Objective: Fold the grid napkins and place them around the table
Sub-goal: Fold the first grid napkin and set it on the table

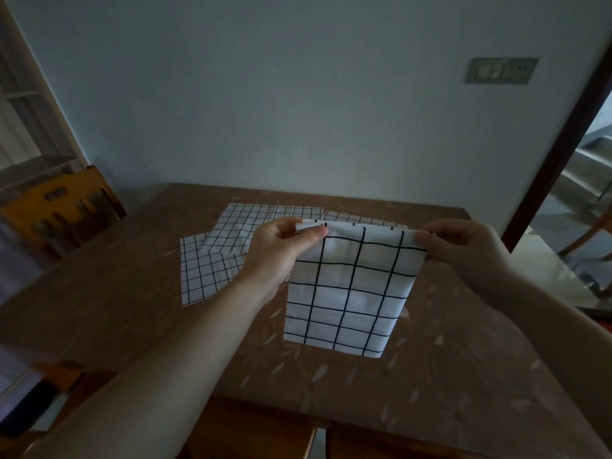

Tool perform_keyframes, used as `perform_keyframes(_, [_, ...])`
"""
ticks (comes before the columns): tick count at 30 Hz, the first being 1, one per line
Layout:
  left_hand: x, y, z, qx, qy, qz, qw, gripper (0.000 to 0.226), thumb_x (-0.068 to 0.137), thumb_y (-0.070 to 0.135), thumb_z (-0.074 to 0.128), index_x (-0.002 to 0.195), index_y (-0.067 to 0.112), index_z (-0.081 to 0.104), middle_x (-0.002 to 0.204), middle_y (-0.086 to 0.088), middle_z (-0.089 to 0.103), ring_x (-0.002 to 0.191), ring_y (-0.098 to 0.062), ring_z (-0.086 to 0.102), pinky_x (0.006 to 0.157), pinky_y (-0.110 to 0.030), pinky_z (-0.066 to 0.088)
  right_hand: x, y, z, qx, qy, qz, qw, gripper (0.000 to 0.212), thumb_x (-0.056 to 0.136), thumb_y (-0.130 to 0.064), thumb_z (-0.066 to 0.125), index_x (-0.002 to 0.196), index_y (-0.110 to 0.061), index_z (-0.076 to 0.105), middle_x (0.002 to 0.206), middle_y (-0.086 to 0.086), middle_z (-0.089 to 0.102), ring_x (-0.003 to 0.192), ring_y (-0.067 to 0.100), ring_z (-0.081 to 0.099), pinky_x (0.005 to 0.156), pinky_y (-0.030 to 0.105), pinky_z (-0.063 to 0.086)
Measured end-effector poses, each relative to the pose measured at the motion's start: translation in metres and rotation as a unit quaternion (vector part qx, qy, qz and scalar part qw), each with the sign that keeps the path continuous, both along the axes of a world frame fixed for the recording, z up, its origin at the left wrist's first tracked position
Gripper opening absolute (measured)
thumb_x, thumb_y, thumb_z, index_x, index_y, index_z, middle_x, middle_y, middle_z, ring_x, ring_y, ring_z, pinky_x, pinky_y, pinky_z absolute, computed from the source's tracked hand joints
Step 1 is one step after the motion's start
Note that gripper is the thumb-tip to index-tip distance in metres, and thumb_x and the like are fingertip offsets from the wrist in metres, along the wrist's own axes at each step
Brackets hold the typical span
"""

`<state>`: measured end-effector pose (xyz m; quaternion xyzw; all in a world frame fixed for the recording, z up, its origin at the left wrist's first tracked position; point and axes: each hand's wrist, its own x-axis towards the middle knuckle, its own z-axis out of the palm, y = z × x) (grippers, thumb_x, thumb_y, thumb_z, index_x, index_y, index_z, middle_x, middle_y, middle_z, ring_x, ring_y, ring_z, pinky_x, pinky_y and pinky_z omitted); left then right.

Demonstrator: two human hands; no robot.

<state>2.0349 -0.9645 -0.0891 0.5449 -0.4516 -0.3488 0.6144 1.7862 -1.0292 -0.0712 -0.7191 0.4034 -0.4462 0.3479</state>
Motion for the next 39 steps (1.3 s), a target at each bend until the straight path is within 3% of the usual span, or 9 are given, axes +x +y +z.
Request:
perform_keyframes(4, [-0.001, 0.003, 0.001, -0.003, 0.002, -0.004, 1.0, 0.028, 0.076, 0.024, 0.08, 0.087, 0.0, 0.07, 0.089, -0.019, 0.069, 0.088, -0.021, 0.066, 0.091, -0.033, 0.047, -0.002, -0.001, 0.001, -0.014, 0.015, -0.006, 1.0, 0.023, 0.083, -0.015, 0.072, 0.071, -0.034, 0.072, 0.064, -0.021, 0.071, 0.058, -0.005, 0.063, 0.056, 0.004, 0.046])
perform_keyframes(6, [0.0, 0.004, 0.002, -0.008, 0.004, -0.018, 1.0, 0.042, 0.072, 0.029, 0.082, 0.09, -0.005, 0.067, 0.087, -0.016, 0.065, 0.085, -0.02, 0.063, 0.091, -0.033, 0.047, -0.002, 0.0, 0.002, 0.001, 0.007, 0.014, 1.0, 0.022, 0.085, -0.01, 0.069, 0.075, -0.03, 0.072, 0.065, -0.021, 0.071, 0.06, -0.007, 0.064, 0.057, 0.004, 0.046])
perform_keyframes(10, [0.0, 0.007, 0.006, 0.002, -0.001, -0.024, 1.0, 0.01, 0.081, 0.025, 0.073, 0.086, 0.017, 0.074, 0.085, -0.005, 0.067, 0.079, -0.008, 0.063, 0.082, -0.022, 0.047, -0.001, -0.002, 0.003, 0.011, -0.003, 0.034, 0.999, 0.027, 0.088, -0.006, 0.065, 0.076, -0.029, 0.07, 0.065, -0.021, 0.071, 0.061, -0.007, 0.064, 0.058, 0.007, 0.049])
perform_keyframes(17, [0.002, 0.009, 0.01, 0.001, -0.006, -0.02, 1.0, 0.009, 0.085, 0.021, 0.07, 0.079, 0.024, 0.075, 0.076, 0.001, 0.069, 0.075, -0.004, 0.065, 0.078, -0.021, 0.045, -0.005, -0.005, 0.003, -0.018, 0.036, 0.032, 0.999, 0.026, 0.087, -0.013, 0.068, 0.076, -0.036, 0.073, 0.073, -0.013, 0.074, 0.064, -0.001, 0.065, 0.064, 0.009, 0.051])
perform_keyframes(21, [0.008, 0.01, 0.01, 0.01, -0.069, -0.024, 0.997, 0.011, 0.085, 0.024, 0.072, 0.078, 0.03, 0.078, 0.095, -0.027, 0.069, 0.085, -0.023, 0.059, 0.079, -0.028, 0.047, -0.009, -0.009, 0.005, -0.058, 0.045, 0.014, 0.997, 0.018, 0.083, -0.016, 0.072, 0.079, -0.033, 0.074, 0.079, -0.01, 0.075, 0.068, 0.001, 0.066, 0.069, 0.011, 0.051])
perform_keyframes(27, [0.027, 0.012, 0.027, 0.037, -0.201, -0.147, 0.968, 0.003, 0.087, 0.022, 0.07, 0.089, 0.023, 0.072, 0.081, 0.002, 0.068, 0.075, -0.009, 0.06, 0.072, -0.017, 0.048, -0.008, -0.006, 0.013, -0.076, 0.048, 0.029, 0.996, 0.016, 0.082, -0.011, 0.073, 0.081, -0.027, 0.075, 0.082, -0.014, 0.075, 0.072, 0.008, 0.068, 0.07, 0.011, 0.052])
perform_keyframes(33, [0.004, 0.002, 0.065, 0.089, -0.444, -0.22, 0.864, 0.052, 0.076, 0.069, 0.058, 0.112, 0.032, 0.064, 0.1, 0.016, 0.064, 0.095, 0.001, 0.06, 0.083, -0.023, 0.047, 0.013, 0.006, 0.039, -0.121, 0.129, 0.08, 0.981, 0.02, 0.083, -0.019, 0.072, 0.074, -0.037, 0.073, 0.076, -0.015, 0.074, 0.068, 0.0, 0.066, 0.067, 0.014, 0.049])
perform_keyframes(37, [-0.019, -0.007, 0.075, -0.006, -0.443, -0.177, 0.879, 0.018, 0.089, 0.044, 0.066, 0.091, 0.027, 0.073, 0.076, 0.014, 0.067, 0.07, 0.003, 0.061, 0.063, -0.014, 0.044, 0.023, 0.011, 0.045, -0.123, 0.071, 0.09, 0.986, 0.016, 0.084, -0.016, 0.072, 0.078, -0.03, 0.073, 0.059, -0.009, 0.065, 0.052, -0.001, 0.055, 0.055, 0.007, 0.04])
perform_keyframes(39, [-0.015, -0.01, 0.078, -0.044, -0.424, -0.174, 0.888, 0.014, 0.09, 0.035, 0.067, 0.088, 0.023, 0.075, 0.078, 0.004, 0.072, 0.074, -0.014, 0.066, 0.069, -0.029, 0.049, 0.021, 0.009, 0.04, -0.098, 0.071, 0.097, 0.988, 0.016, 0.084, -0.021, 0.072, 0.072, -0.031, 0.071, 0.048, -0.009, 0.046, 0.046, 0.003, 0.038, 0.047, 0.012, 0.032])
